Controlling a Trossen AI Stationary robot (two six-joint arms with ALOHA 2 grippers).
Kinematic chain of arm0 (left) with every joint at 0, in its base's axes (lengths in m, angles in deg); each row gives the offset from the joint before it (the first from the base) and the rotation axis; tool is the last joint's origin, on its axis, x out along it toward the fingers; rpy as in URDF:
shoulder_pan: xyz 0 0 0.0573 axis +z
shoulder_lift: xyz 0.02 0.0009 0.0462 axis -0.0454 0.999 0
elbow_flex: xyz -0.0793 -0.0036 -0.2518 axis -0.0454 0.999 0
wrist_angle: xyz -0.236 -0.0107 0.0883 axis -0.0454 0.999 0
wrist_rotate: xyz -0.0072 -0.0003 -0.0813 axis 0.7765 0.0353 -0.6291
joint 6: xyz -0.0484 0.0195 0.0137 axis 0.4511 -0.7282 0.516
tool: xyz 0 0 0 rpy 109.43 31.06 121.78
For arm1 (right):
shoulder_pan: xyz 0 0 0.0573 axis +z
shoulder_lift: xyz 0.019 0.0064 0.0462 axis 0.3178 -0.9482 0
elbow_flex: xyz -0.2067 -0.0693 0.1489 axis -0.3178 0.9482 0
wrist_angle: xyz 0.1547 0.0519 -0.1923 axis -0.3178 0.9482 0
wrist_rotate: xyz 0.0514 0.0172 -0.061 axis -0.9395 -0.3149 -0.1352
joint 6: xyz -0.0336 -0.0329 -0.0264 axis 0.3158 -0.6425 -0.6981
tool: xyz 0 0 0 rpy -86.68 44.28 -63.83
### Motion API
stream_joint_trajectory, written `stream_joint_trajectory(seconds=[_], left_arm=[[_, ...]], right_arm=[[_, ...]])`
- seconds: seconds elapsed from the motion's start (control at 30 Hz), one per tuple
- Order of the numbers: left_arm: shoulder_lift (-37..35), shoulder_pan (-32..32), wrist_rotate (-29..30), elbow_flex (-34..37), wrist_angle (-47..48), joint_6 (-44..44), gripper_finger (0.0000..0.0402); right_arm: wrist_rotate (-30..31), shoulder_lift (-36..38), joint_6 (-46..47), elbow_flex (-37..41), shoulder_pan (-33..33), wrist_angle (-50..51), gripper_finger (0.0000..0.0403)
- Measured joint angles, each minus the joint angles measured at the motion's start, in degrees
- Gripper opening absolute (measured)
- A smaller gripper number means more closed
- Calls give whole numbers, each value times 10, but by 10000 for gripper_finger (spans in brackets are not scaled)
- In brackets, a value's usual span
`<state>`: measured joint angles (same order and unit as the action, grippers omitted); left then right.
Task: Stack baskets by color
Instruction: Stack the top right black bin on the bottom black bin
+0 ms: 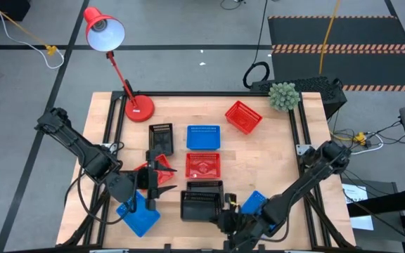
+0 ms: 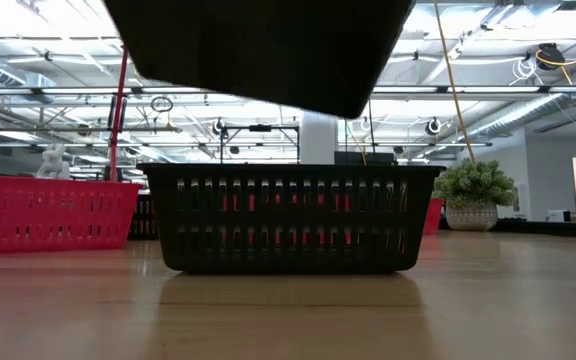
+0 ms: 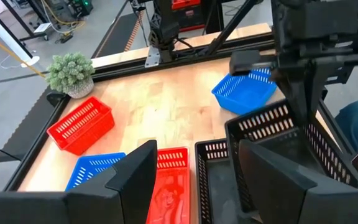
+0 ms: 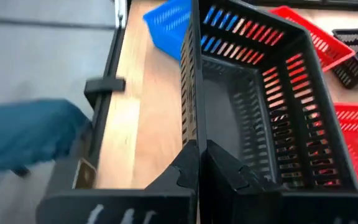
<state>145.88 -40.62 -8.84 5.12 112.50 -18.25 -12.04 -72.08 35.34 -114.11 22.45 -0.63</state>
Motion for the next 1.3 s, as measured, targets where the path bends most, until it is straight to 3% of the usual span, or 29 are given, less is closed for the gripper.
stream_joint_trajectory(seconds=[0.53, 1.3], left_arm=[[4, 0, 0, 0, -3, 46, 230], [5, -19, -3, 0, -2, 42, 230]], right_arm=[[72, 23, -134, 2, 11, 2, 10], [72, 22, -124, 71, -13, -18, 10]])
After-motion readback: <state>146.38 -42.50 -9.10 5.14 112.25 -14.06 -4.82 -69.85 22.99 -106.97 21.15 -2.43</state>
